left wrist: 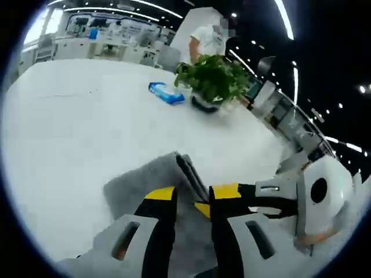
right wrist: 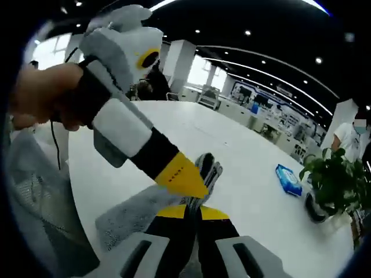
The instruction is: Open the folded towel by lifting each exposed corner and separating the folded layers until the towel lies flat within the target outline without major curled edges
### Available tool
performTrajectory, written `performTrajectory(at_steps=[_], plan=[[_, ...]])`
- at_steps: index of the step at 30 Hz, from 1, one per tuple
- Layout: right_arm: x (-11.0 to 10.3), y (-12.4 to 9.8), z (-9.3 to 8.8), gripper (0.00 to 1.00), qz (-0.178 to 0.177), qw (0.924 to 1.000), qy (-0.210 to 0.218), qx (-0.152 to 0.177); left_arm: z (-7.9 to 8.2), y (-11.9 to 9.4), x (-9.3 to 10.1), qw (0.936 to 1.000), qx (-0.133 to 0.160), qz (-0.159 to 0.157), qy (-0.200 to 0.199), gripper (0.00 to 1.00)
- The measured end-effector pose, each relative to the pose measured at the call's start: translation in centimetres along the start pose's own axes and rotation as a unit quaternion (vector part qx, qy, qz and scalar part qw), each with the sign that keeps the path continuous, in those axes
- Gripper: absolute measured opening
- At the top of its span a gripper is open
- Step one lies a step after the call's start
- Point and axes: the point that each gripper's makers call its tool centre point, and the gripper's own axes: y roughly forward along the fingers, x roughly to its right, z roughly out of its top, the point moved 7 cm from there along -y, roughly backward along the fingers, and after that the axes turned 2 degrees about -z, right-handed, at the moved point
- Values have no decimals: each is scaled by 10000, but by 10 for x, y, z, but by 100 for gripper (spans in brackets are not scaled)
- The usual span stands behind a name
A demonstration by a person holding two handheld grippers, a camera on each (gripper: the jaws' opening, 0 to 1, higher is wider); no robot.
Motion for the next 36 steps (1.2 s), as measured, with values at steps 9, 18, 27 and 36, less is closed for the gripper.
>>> performTrajectory(at_steps=[9,18,27,36], plan=[[-2,1,1,2,23,9997,-242,27,-2,2,1,9999,-46,148,32,7],[27,-26,14,8,95,9871,1090,1165,10,-12,-3,9985,-38,312,446,3],[32,-3,-56,0,236,9848,1576,-696,24,-34,-10,9937,-281,563,927,3],[-20,26,-65,0,1229,9816,898,-1152,24,-39,-12,9900,-382,677,1182,3]])
